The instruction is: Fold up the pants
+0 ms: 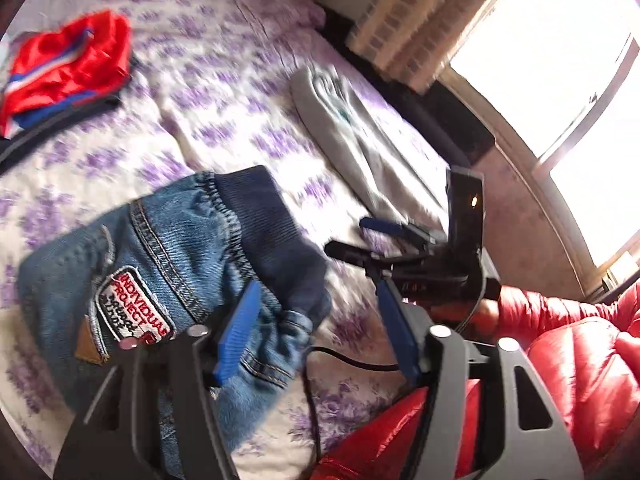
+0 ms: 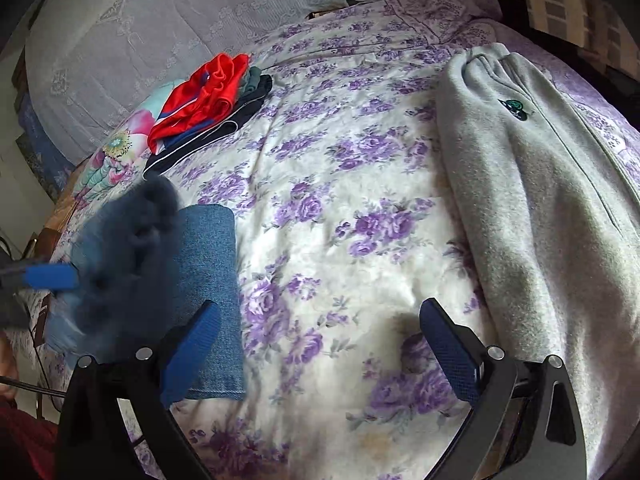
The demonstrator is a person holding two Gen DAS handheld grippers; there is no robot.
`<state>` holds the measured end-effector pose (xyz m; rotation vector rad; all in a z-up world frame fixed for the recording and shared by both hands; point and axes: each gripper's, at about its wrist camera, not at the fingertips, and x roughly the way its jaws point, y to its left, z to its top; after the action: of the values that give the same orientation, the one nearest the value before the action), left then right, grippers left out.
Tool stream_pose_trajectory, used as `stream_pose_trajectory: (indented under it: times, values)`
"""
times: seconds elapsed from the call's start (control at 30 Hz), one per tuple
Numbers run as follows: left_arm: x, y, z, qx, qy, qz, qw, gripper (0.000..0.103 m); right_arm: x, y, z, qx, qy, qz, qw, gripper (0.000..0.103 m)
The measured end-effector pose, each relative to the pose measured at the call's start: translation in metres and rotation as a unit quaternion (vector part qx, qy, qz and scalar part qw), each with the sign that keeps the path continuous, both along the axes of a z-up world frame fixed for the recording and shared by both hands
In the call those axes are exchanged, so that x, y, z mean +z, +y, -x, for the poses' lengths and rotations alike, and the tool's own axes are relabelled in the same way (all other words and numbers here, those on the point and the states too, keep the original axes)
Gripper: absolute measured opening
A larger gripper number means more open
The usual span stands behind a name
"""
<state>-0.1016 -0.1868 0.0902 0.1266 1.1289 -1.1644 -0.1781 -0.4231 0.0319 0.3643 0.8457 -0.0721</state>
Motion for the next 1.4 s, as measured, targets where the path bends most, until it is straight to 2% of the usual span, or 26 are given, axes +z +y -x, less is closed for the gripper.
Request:
stream_pose_trajectory:
  times: [0.07,0.17,0.23,0.33,0.4,0.5,0.53,0.6,0.63,0.67,0.73,0.77,0.83,0.93,1.0,1.03,1.07,1.1,1.13,1.17,1.23,1.27,1.3,1.37,1.4]
  values:
    - [-0.005,-0.013,0.006,-0.019,-0.013,-0.019,0.9996,0.072,0.003,-0.005,0.003,-0.009,-0.004,0.004,1.000,0.100]
    - [0.013,-0.002,0.008,-0.010,-0.038,0.011,0.9992,0.084,0.014,-0.007,0.005,-0.017,-0.022,0.021,0.999,0.100]
    - [0.025,0.018,-0.005,0.022,-0.041,0.025,0.9986,0.086,0.029,-0.001,0.001,-0.007,-0.043,0.028,0.999,0.100]
    - [0.029,0.063,-0.034,0.111,-0.008,0.044,0.9928,0.088,0.052,0.020,-0.013,0.030,-0.075,0.035,0.996,0.100]
    - [0.017,0.096,-0.051,0.178,0.023,0.036,0.9832,0.088,0.064,0.042,-0.029,0.064,-0.085,0.045,0.993,0.100]
    - [-0.001,0.117,-0.054,0.213,0.025,-0.011,0.9766,0.088,0.072,0.071,-0.053,0.097,-0.090,0.060,0.989,0.100]
    - [-0.013,0.116,-0.051,0.211,0.021,-0.041,0.9764,0.088,0.069,0.079,-0.062,0.102,-0.079,0.071,0.989,0.100]
    - [-0.040,0.109,-0.045,0.201,0.004,-0.116,0.9727,0.096,0.044,0.092,-0.083,0.115,-0.009,0.097,0.989,0.100]
    - [-0.056,0.108,-0.045,0.203,0.014,-0.126,0.9710,0.099,0.028,0.091,-0.090,0.119,0.011,0.085,0.989,0.100]
    - [-0.068,0.112,-0.048,0.215,0.042,-0.115,0.9689,0.099,0.016,0.085,-0.090,0.114,0.009,0.057,0.992,0.100]
    - [-0.090,0.125,-0.057,0.246,0.123,-0.069,0.9589,0.099,0.005,0.070,-0.091,0.097,0.018,-0.009,0.995,0.100]
    - [-0.090,0.127,-0.058,0.244,0.122,-0.064,0.9600,0.099,0.006,0.069,-0.091,0.096,0.024,-0.016,0.995,0.100]
    - [-0.079,0.124,-0.053,0.230,0.088,-0.077,0.9662,0.099,0.021,0.076,-0.084,0.101,0.015,0.014,0.995,0.100]
    - [-0.049,0.128,-0.046,0.228,0.031,-0.067,0.9709,0.098,0.051,0.095,-0.058,0.145,-0.036,0.077,0.986,0.100]
    - [-0.034,0.140,-0.050,0.250,0.020,-0.030,0.9675,0.098,0.059,0.111,-0.042,0.192,-0.055,0.122,0.972,0.100]
    - [-0.031,0.145,-0.055,0.265,0.022,-0.015,0.9639,0.098,0.055,0.118,-0.038,0.209,-0.045,0.142,0.967,0.100]
    - [-0.032,0.149,-0.062,0.279,0.029,-0.008,0.9598,0.098,0.045,0.125,-0.039,0.219,-0.016,0.166,0.961,0.100]
    - [-0.038,0.149,-0.071,0.291,0.043,-0.020,0.9555,0.098,0.029,0.127,-0.041,0.221,0.022,0.168,0.961,0.100]
    - [-0.050,0.143,-0.080,0.293,0.057,-0.050,0.9531,0.098,0.015,0.121,-0.044,0.212,0.044,0.127,0.968,0.100]
    - [-0.060,0.137,-0.085,0.287,0.066,-0.071,0.9531,0.099,0.004,0.109,-0.047,0.189,0.052,0.060,0.979,0.100]
    - [-0.080,0.137,-0.092,0.297,0.077,-0.069,0.9493,0.099,-0.011,0.093,-0.048,0.160,0.059,-0.016,0.985,0.100]
    - [-0.084,0.140,-0.093,0.300,0.089,-0.064,0.9477,0.099,-0.009,0.093,-0.047,0.156,0.057,-0.018,0.986,0.100]
    - [-0.082,0.141,-0.094,0.302,0.096,-0.061,0.9465,0.099,-0.002,0.096,-0.045,0.160,0.051,0.000,0.986,0.100]
    - [-0.069,0.140,-0.091,0.296,0.069,-0.071,0.9502,0.098,0.016,0.103,-0.038,0.174,0.028,0.048,0.983,0.100]
    - [-0.057,0.139,-0.086,0.293,0.037,-0.074,0.9524,0.097,0.029,0.107,-0.034,0.178,0.008,0.070,0.981,0.100]
